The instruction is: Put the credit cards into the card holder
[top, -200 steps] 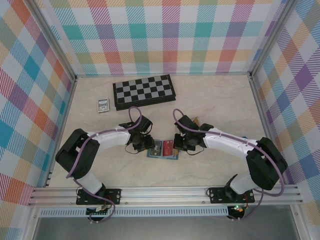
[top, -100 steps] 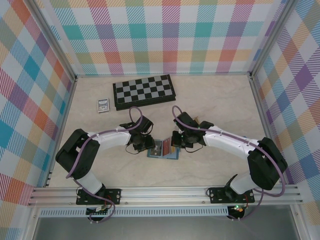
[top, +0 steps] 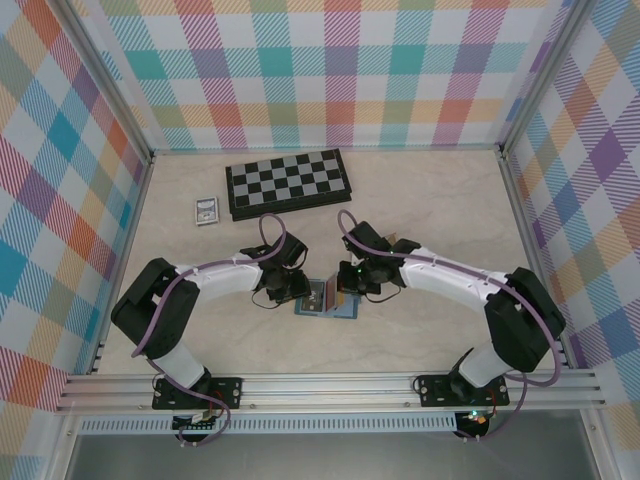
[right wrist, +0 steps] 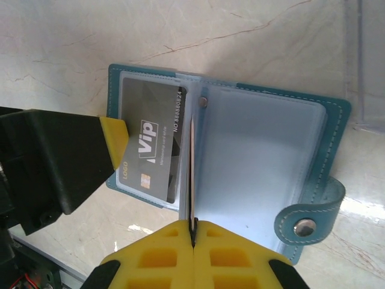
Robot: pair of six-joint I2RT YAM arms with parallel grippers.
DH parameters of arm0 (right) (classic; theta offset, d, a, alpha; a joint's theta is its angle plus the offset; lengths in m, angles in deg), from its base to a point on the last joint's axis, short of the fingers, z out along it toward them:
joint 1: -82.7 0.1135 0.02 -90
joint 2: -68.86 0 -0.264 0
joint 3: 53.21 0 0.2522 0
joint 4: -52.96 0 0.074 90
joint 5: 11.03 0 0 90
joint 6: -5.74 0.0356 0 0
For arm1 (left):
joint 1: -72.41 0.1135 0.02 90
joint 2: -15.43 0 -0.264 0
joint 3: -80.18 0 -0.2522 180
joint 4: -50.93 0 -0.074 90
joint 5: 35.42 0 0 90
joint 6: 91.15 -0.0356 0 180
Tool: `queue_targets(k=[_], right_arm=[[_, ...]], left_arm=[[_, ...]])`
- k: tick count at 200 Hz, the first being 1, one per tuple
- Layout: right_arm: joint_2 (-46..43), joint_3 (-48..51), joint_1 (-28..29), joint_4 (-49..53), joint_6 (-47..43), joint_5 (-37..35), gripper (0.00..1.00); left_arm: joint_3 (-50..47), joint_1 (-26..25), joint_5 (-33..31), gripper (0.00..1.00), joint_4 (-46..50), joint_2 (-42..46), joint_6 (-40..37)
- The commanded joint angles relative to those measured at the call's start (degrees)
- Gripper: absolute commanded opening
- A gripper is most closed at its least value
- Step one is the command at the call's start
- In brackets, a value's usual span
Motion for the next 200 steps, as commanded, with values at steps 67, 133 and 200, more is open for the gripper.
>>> queue_targets(k=[67, 133, 200], right_arm=[[2.8, -3.45, 0.25, 2.63, -0.91, -0.75, 0.04], [2.98, -4.07, 0.28, 2.55, -1.25, -0.21, 0.04], [1.06, -3.2, 0.17, 1.29, -0.24, -0.72, 0.01]], left_arm=[[-1.12, -2.32, 3.55, 0.31, -2.39, -0.91, 1.03], [-2.18, -2.26, -0.48, 0.41, -2.17, 5.21, 1.92], [-2.35, -2.31, -0.67, 0.57, -4.0, 10.81, 2.38]])
